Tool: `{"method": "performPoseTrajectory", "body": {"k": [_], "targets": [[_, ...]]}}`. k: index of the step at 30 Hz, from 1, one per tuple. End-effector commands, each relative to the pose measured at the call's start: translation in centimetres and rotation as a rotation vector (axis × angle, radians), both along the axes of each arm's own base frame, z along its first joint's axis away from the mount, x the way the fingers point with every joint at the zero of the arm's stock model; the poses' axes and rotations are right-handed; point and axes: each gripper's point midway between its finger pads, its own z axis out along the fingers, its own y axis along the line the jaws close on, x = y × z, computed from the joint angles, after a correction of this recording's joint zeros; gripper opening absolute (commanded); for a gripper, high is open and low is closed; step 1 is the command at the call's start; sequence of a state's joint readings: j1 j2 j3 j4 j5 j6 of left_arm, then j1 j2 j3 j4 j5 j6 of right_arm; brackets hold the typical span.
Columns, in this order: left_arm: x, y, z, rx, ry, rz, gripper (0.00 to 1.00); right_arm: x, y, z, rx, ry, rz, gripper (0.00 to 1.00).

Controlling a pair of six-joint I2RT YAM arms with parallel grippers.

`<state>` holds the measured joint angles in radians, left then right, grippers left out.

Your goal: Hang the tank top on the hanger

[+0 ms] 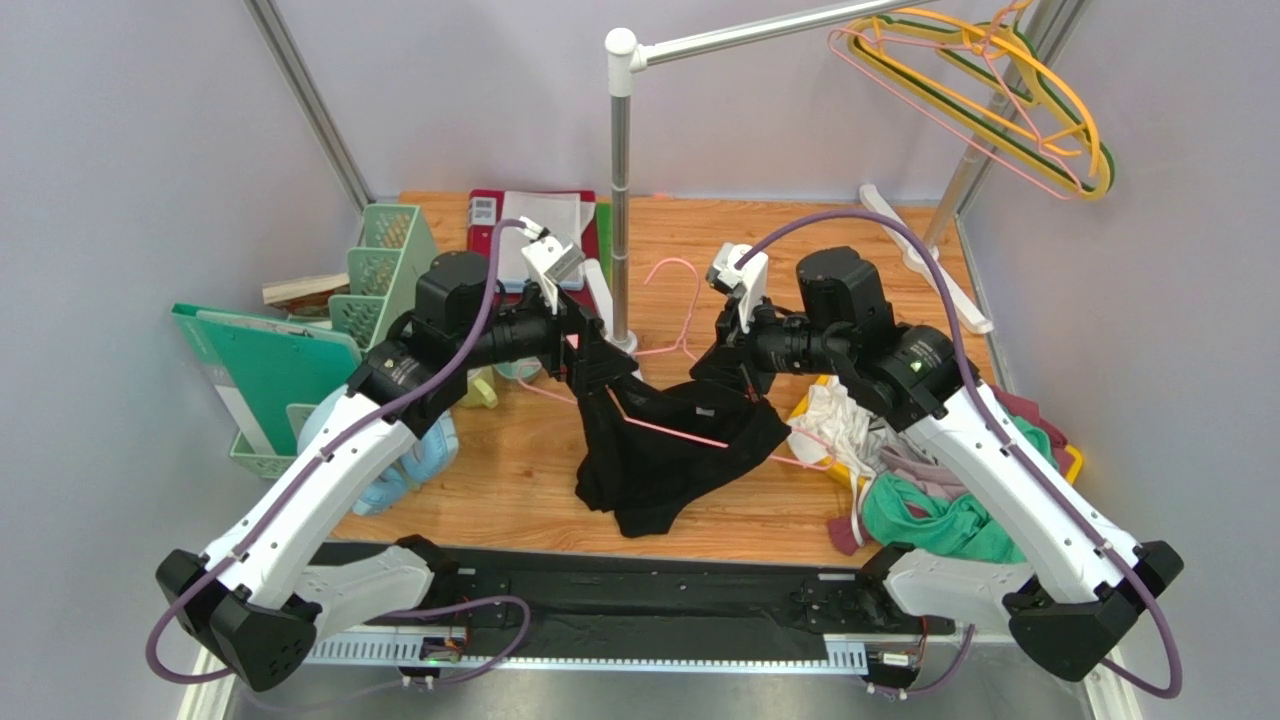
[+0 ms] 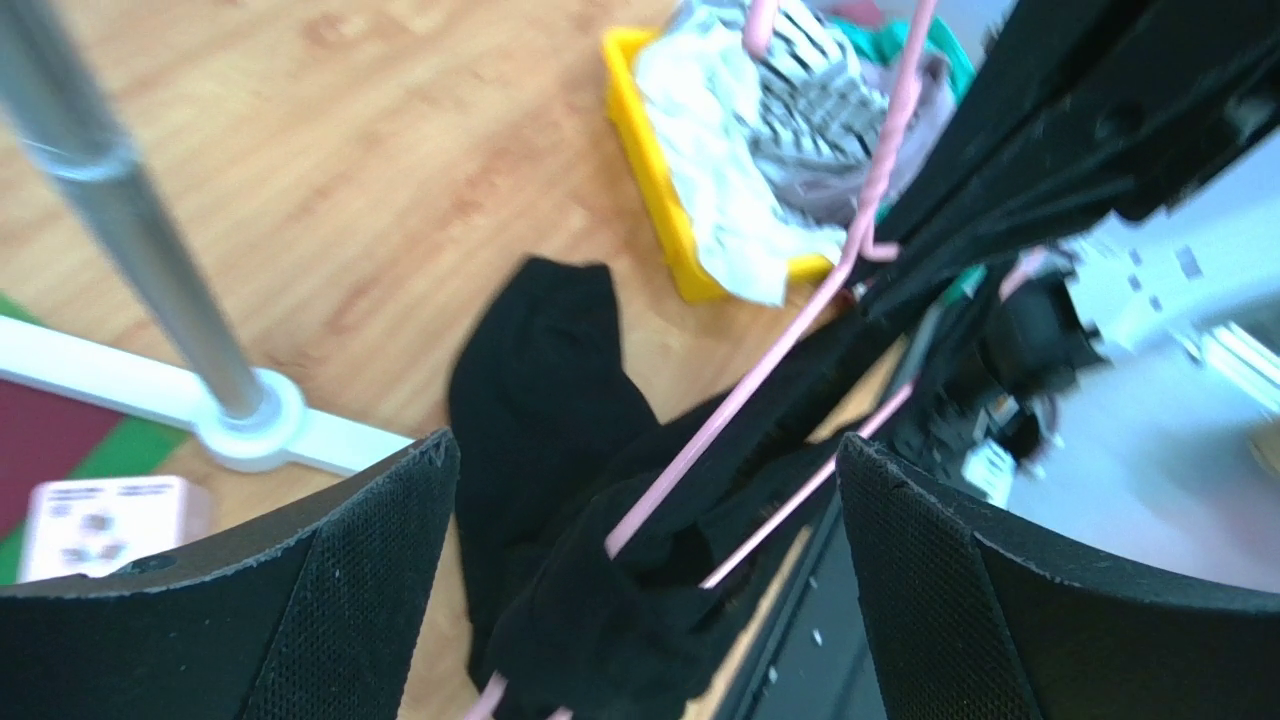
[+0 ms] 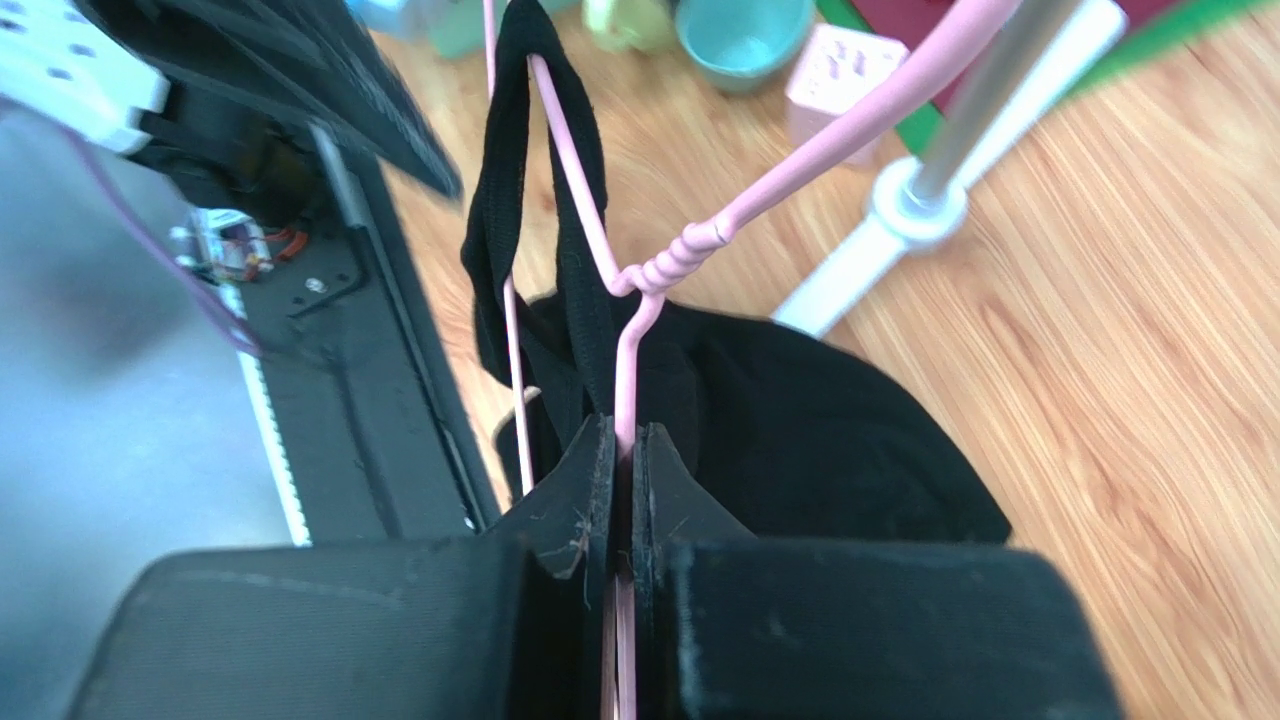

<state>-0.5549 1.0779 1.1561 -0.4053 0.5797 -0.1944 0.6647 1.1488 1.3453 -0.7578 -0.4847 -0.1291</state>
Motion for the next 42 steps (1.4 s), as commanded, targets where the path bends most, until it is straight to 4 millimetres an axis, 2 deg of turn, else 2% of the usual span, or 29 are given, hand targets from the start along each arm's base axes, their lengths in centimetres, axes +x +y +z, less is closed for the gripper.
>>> {"method": "performPoseTrajectory", "body": {"k": [1, 2, 3, 5, 10, 17, 24, 27, 31, 32, 35, 36, 42], "targets": [[2.3, 1.3, 4.1, -0.082, -0.111, 0.166, 0.99, 0.6, -2.3, -0.1, -0.066, -0.062, -0.099, 0.0], [3.0, 1.8, 4.7, -0.08, -0.12, 0.208, 0.99, 0.8, -2.9, -0.1, -0.076, -0.07, -0.127, 0.0], [3.4, 2.1, 4.0, -0.052, -0.094, 0.232, 0.99, 0.6, -3.3, -0.3, -0.089, -0.066, -0.136, 0.0], [4.6, 3.3, 4.0, -0.024, -0.092, 0.316, 0.99, 1.1, -4.5, -0.2, -0.11, -0.076, -0.196, 0.0], [5.6, 5.8, 2.6, 0.008, -0.059, 0.422, 0.99, 2.6, -8.6, 0.2, -0.178, -0.086, -0.365, 0.0], [5.2, 7.2, 1.2, 0.011, -0.038, 0.457, 0.99, 4.9, -13.7, 3.0, -0.222, -0.177, -0.611, 0.0], [5.3, 7.5, 0.9, 0.018, -0.031, 0.467, 0.99, 6.8, -17.0, 7.2, -0.272, -0.28, -0.763, 0.0], [5.3, 7.6, 0.5, 0.025, -0.022, 0.474, 0.99, 8.0, -17.5, 9.6, -0.273, -0.327, -0.788, 0.0], [5.1, 7.8, 0.2, 0.028, -0.017, 0.472, 0.99, 9.7, -16.9, 12.1, -0.261, -0.373, -0.786, 0.0], [4.9, 7.8, 0.1, 0.029, -0.018, 0.47, 0.99, 10.6, -16.5, 13.2, -0.242, -0.394, -0.785, 0.0], [4.5, 8.0, 0.0, 0.03, -0.021, 0.464, 0.99, 11.8, -15.5, 14.8, -0.207, -0.42, -0.766, 0.0], [4.4, 8.0, -0.3, 0.031, -0.016, 0.463, 0.99, 12.6, -15.0, 16.0, -0.188, -0.436, -0.766, 0.0], [3.9, 8.4, -0.8, 0.031, -0.011, 0.473, 0.99, 15.2, -12.8, 19.1, -0.111, -0.484, -0.733, 0.0]]}}
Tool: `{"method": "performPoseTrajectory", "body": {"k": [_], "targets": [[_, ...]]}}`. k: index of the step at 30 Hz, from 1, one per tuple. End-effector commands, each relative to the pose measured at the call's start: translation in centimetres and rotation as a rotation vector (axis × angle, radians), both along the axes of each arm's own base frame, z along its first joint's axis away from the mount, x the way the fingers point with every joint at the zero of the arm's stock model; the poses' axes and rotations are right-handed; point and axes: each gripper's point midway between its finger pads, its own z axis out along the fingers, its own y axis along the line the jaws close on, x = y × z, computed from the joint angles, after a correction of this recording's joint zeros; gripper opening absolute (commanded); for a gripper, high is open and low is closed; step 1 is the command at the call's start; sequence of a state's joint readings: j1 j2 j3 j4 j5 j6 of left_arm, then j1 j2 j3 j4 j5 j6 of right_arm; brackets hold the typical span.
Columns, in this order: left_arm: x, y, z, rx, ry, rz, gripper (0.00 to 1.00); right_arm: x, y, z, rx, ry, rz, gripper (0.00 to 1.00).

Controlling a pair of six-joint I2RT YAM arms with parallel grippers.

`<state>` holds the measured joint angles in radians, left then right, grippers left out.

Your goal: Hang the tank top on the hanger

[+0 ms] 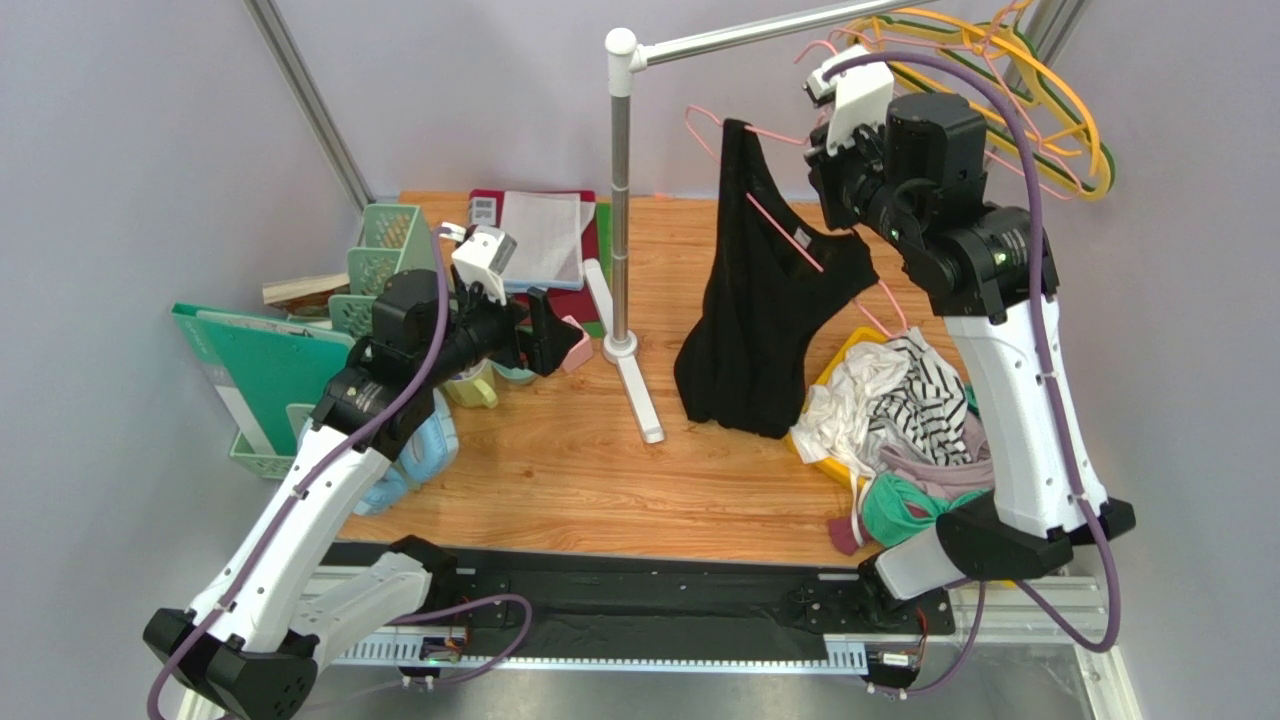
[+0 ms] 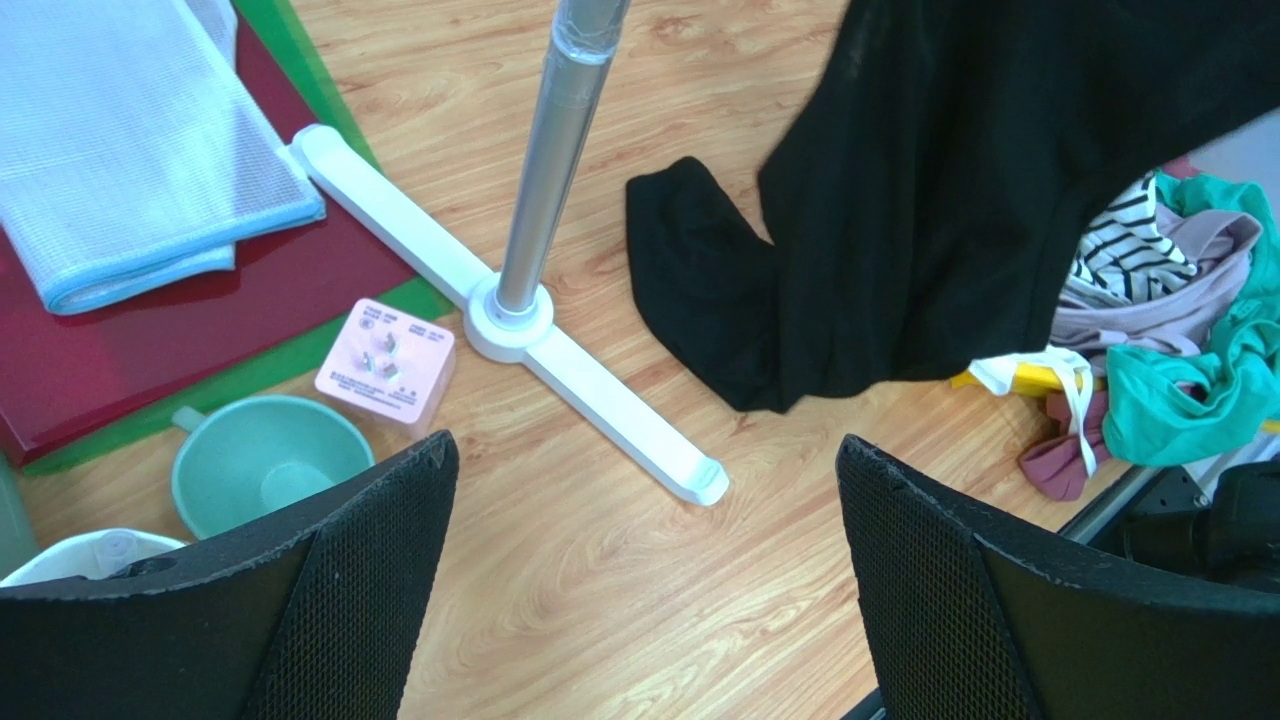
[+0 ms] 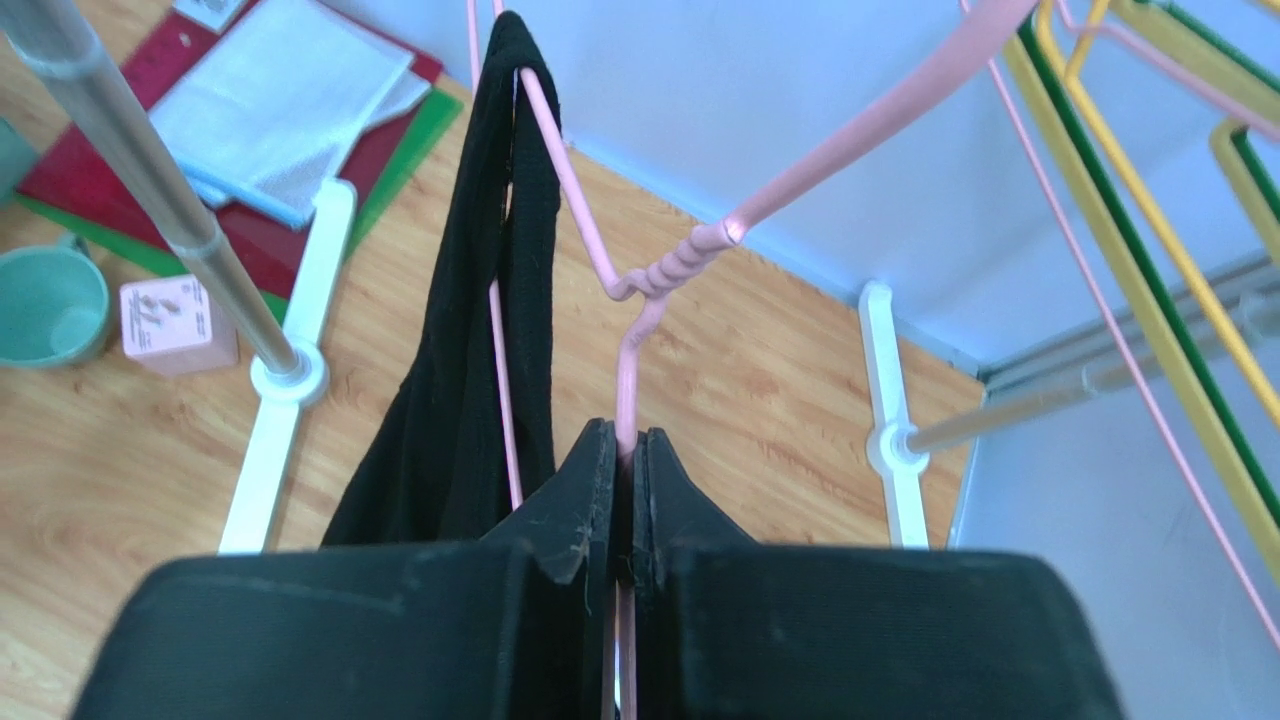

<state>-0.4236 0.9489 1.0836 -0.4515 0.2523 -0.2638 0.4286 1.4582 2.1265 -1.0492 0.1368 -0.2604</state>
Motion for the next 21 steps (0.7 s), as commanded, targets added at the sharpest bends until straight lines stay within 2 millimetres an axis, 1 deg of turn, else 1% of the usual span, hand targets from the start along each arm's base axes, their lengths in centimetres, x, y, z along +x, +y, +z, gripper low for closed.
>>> {"method": "performPoseTrajectory", "body": {"k": [1, 2, 4, 5, 7, 10, 12, 13, 14, 16, 17, 21], "targets": [[-0.4, 0.5, 0.1, -0.014, -0.012, 0.016, 0.99, 1.4, 1.6, 4.8, 0.066, -0.142, 0.056, 0.0], [-0.5, 0.6, 0.2, -0.017, -0.017, 0.019, 0.99, 1.8, 1.9, 5.3, 0.087, -0.159, 0.063, 0.0], [-0.6, 0.9, -0.2, -0.011, -0.011, 0.033, 0.99, 2.7, 2.7, 5.5, 0.104, -0.166, 0.08, 0.0], [-0.6, 1.0, -0.2, -0.01, -0.007, 0.038, 0.99, 3.0, 3.1, 6.0, 0.118, -0.185, 0.089, 0.0], [-0.7, 1.2, -0.2, -0.005, -0.011, 0.047, 0.99, 3.7, 3.8, 6.0, 0.137, -0.189, 0.101, 0.0], [-1.0, 1.5, -0.3, 0.002, -0.011, 0.053, 0.99, 4.6, 4.7, 7.2, 0.173, -0.234, 0.116, 0.0], [-1.1, 1.6, -0.3, 0.008, -0.014, 0.054, 0.99, 5.0, 5.3, 7.6, 0.183, -0.248, 0.124, 0.0], [-1.1, 1.7, -0.3, 0.011, -0.013, 0.057, 0.99, 5.6, 5.7, 7.6, 0.188, -0.253, 0.125, 0.0], [-1.1, 1.7, -0.2, 0.011, -0.014, 0.057, 0.99, 5.5, 6.6, 7.6, 0.194, -0.249, 0.163, 0.0], [-1.2, 1.8, -0.3, 0.013, -0.012, 0.058, 0.99, 6.0, 7.4, 7.3, 0.191, -0.245, 0.176, 0.0], [-1.2, 1.8, -0.3, 0.015, -0.013, 0.057, 0.99, 6.4, 8.1, 6.8, 0.186, -0.236, 0.185, 0.0], [-1.4, 2.0, -0.3, 0.017, -0.012, 0.062, 0.99, 6.9, 10.0, 6.0, 0.185, -0.224, 0.212, 0.0]]}}
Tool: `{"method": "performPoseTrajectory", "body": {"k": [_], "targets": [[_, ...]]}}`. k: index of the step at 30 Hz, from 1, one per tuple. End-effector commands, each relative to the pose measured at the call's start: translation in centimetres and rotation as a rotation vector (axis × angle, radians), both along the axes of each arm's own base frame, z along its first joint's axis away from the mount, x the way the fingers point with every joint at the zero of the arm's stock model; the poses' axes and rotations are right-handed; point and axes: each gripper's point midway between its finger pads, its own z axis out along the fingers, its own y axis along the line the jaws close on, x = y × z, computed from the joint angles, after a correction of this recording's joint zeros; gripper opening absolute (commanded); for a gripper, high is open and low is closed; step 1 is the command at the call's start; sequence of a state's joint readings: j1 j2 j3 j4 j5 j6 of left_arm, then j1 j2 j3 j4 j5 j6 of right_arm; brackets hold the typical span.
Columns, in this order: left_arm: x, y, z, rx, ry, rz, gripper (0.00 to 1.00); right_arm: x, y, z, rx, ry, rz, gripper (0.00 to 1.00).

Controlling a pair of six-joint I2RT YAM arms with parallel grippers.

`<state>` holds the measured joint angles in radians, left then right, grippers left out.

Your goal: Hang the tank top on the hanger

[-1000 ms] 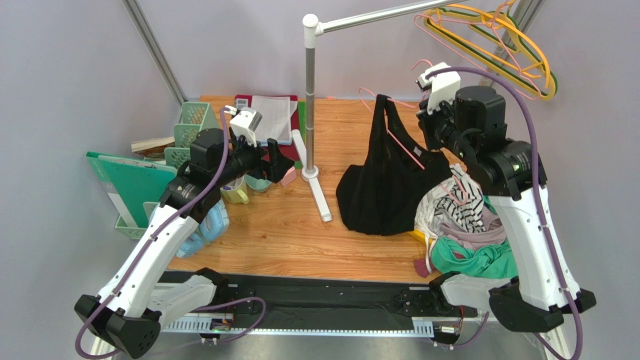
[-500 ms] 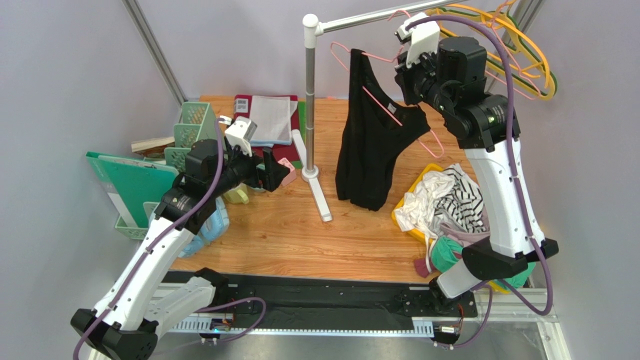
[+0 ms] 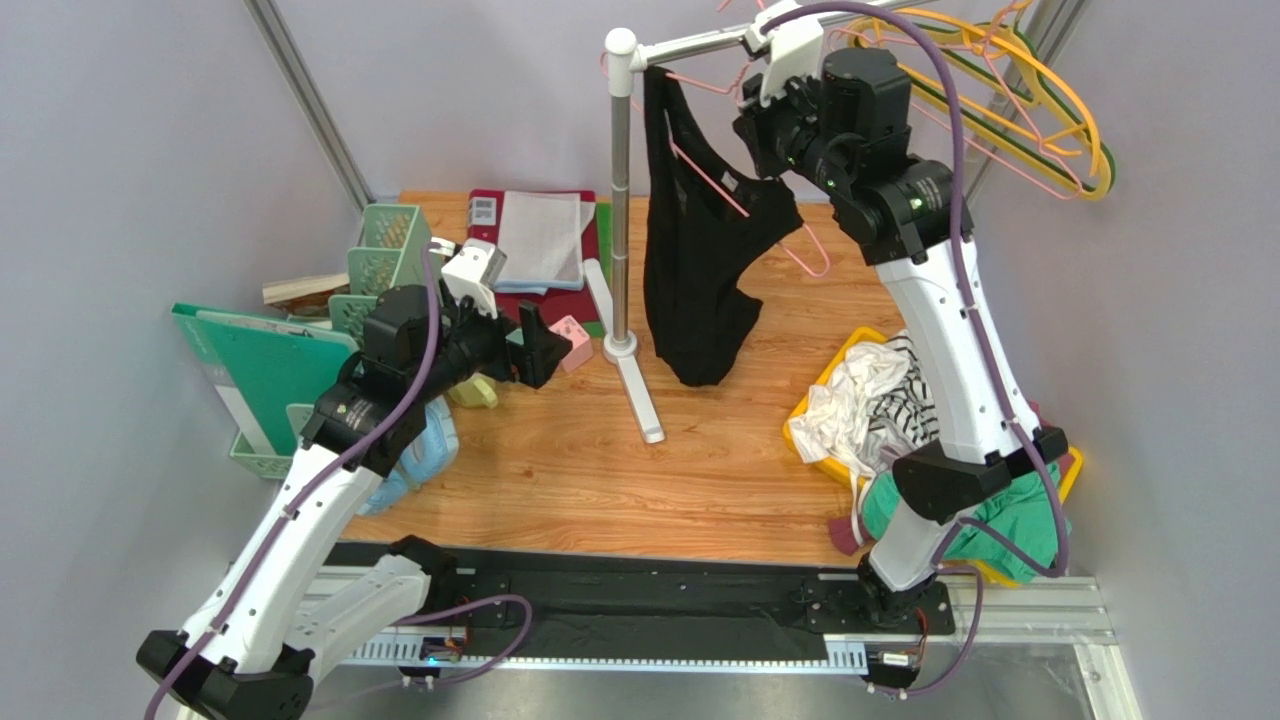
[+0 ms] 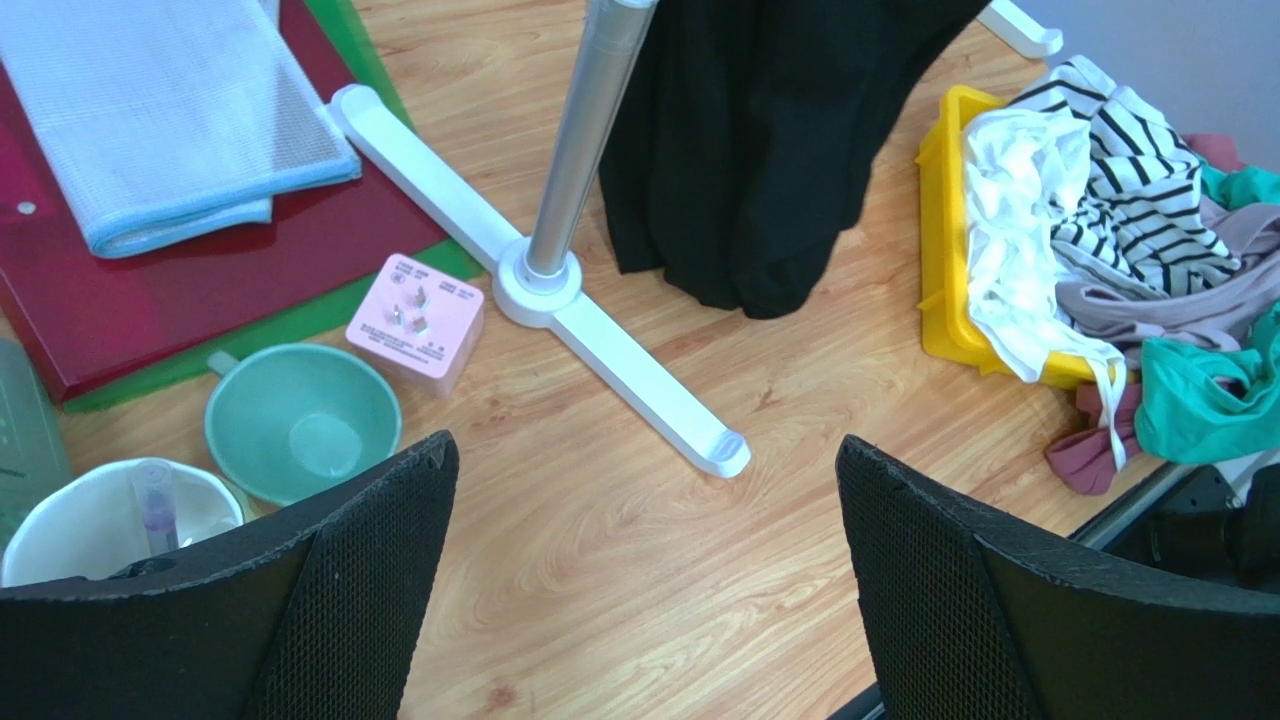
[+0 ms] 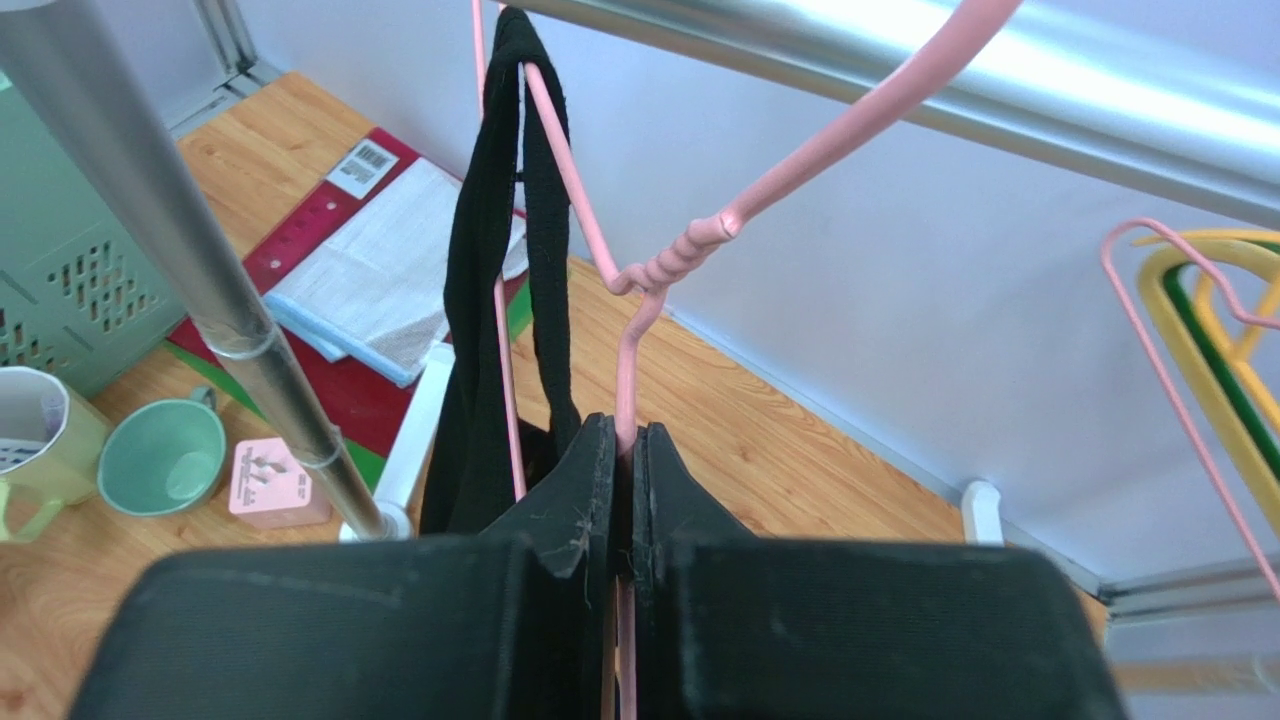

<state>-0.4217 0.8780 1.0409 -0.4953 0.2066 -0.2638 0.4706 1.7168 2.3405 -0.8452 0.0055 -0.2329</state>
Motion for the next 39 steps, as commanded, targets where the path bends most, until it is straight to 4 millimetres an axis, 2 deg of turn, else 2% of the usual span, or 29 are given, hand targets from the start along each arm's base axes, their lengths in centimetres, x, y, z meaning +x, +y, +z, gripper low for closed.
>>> {"method": "performPoseTrajectory", "body": {"k": [1, 4, 10, 18, 19, 22, 25, 26, 28, 29, 32, 36, 37, 39], "targets": [[-0.3, 0.6, 0.7, -0.003, -0.024, 0.016, 0.99, 0.1, 2.5, 3.1, 0.063, -0.103, 0.054, 0.0], [-0.5, 0.8, 0.6, -0.001, -0.025, 0.022, 0.99, -0.3, 4.4, 2.7, 0.063, -0.099, 0.088, 0.0], [-0.9, 1.1, 0.2, -0.001, -0.017, 0.031, 0.99, -0.8, 6.0, 1.2, 0.055, -0.059, 0.119, 0.0], [-1.2, 1.3, 0.4, -0.001, -0.034, 0.029, 0.99, -1.1, 5.4, -1.1, 0.054, -0.008, 0.077, 0.0], [-1.2, 1.3, 0.4, 0.0, -0.033, 0.029, 0.99, -1.0, 5.4, -2.1, 0.045, 0.012, 0.074, 0.0], [-1.3, 1.3, 0.5, 0.002, -0.038, 0.03, 0.99, -1.4, 5.0, -1.5, 0.056, -0.002, 0.068, 0.02], [-1.4, 1.5, 0.6, 0.001, -0.038, 0.039, 0.99, -1.7, 4.8, -0.8, 0.062, -0.016, 0.064, 0.18], [-1.2, 1.6, 0.5, 0.003, -0.037, 0.048, 0.99, -1.8, 4.7, -0.4, 0.065, -0.024, 0.065, 0.34], [-1.3, 1.7, 0.6, 0.003, -0.037, 0.051, 0.99, -2.1, 4.6, 0.0, 0.073, -0.031, 0.067, 0.52], [-1.4, 1.7, 0.6, 0.003, -0.037, 0.051, 0.99, -2.2, 4.4, 0.2, 0.074, -0.035, 0.066, 0.64], [-1.3, 2.0, 0.9, 0.0, -0.045, 0.065, 0.99, -2.7, 4.1, 0.5, 0.085, -0.04, 0.062, 0.84], [-1.3, 2.0, 1.2, -0.003, -0.055, 0.069, 0.99, -3.3, 3.6, -0.1, 0.095, -0.025, 0.049, 0.98], [-1.3, 1.9, 1.4, -0.004, -0.059, 0.062, 0.99, -3.7, 3.2, 0.3, 0.102, -0.035, 0.046, 1.0], [-1.2, 1.9, 1.4, -0.002, -0.051, 0.065, 0.99, -4.2, 2.9, 0.6, 0.119, -0.055, 0.043, 1.0]]}}
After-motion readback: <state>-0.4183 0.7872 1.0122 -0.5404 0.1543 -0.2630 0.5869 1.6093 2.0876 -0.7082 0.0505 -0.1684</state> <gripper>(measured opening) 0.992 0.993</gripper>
